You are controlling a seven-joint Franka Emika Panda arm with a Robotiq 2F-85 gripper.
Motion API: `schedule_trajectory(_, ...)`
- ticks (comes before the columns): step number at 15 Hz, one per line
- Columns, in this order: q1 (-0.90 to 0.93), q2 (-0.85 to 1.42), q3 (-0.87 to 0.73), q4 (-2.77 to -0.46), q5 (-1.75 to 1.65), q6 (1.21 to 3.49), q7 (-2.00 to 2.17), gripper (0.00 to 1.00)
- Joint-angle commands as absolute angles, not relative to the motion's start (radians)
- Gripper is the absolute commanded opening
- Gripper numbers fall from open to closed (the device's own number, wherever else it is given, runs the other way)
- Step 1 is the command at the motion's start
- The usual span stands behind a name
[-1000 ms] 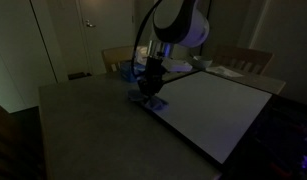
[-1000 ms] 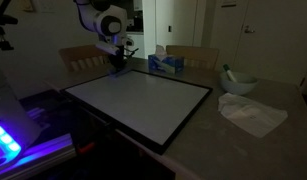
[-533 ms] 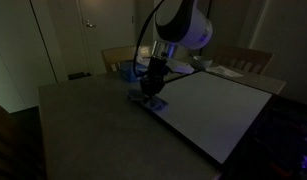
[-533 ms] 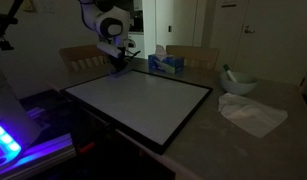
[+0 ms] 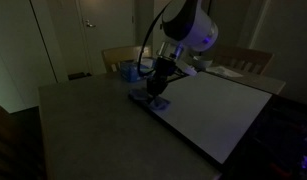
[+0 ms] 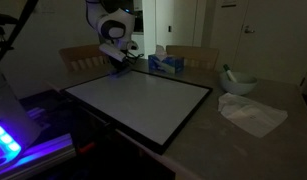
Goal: Wipe the whiteboard with the blue cloth
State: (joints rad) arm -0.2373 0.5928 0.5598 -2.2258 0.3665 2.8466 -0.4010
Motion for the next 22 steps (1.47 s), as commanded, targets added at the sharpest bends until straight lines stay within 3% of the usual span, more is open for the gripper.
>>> schedule_trajectory(1,-0.292,0.612,0.559,-2.285,0.361,2.886,-0.454,0.03)
schedule_trajectory(17,-0.428,0.532,0.477,-2.411,0.33,2.933,-0.584,0.03)
schedule_trajectory(20,-0.5,0.503,0.53,-2.427,0.364,2.943,-0.665,0.03)
schedule_trajectory(21,-0.446,0.476,0.514,-2.379,0.363,2.888,-0.591,0.11)
schedule_trajectory(22,-0.463,0.476,0.521,-2.385,0.364,2.893,-0.611,0.11)
